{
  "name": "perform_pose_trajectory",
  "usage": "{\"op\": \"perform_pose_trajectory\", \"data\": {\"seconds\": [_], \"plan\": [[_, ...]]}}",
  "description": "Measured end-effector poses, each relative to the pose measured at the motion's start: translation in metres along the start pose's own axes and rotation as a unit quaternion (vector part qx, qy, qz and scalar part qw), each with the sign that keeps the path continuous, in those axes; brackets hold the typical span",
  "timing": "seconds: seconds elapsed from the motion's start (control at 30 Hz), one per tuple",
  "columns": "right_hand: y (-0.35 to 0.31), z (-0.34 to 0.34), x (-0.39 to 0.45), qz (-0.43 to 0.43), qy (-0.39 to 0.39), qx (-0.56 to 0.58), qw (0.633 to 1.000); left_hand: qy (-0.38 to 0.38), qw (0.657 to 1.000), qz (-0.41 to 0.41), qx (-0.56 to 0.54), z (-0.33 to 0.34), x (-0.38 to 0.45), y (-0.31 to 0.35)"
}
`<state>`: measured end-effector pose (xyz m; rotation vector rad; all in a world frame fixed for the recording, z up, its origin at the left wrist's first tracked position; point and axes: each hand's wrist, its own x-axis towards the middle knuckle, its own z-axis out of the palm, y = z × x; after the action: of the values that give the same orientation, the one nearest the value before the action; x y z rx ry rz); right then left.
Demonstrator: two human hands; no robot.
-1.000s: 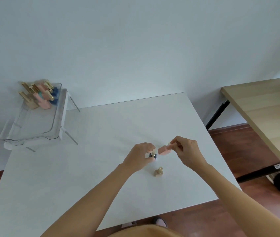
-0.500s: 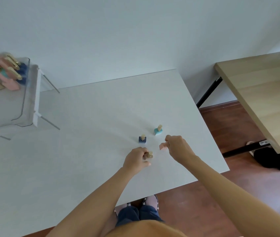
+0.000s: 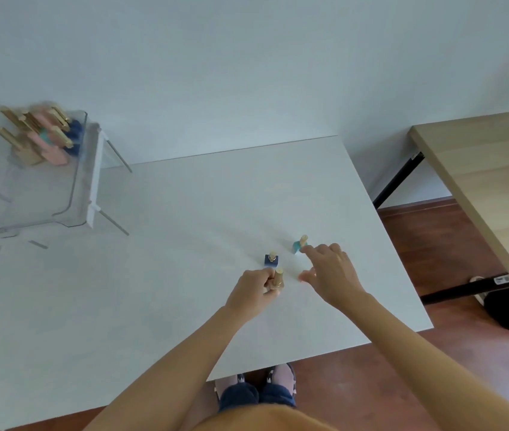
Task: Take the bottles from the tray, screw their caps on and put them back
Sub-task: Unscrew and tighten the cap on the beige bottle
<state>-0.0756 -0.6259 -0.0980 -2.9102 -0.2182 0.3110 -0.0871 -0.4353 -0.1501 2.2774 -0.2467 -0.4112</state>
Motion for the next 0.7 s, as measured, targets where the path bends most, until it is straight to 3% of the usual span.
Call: {"op": "perform_pose_trajectory", "data": {"seconds": [0.1,0.2,0.47,0.7], "plan": [[-0.016,-0.019,-0.009,-0.115,0.010,0.143,0.983,0.016,1.000,0.017,-0.005,-0.017,-0.002,0.009],[-0.031,-0.036,-0.008,-0.199,0.020,0.179,0.963,0.032,0.999,0.039,0.013,-0.038,-0.002,0.020],[-0.052,-0.071,0.016,-0.128,0.047,0.207,0.969,0.104,0.992,0.067,0.014,-0.091,-0.004,0.037],[-0.070,-0.079,0.034,-0.034,0.041,0.127,0.990,0.125,0.989,0.074,0.024,-0.112,-0.011,0.041]]}}
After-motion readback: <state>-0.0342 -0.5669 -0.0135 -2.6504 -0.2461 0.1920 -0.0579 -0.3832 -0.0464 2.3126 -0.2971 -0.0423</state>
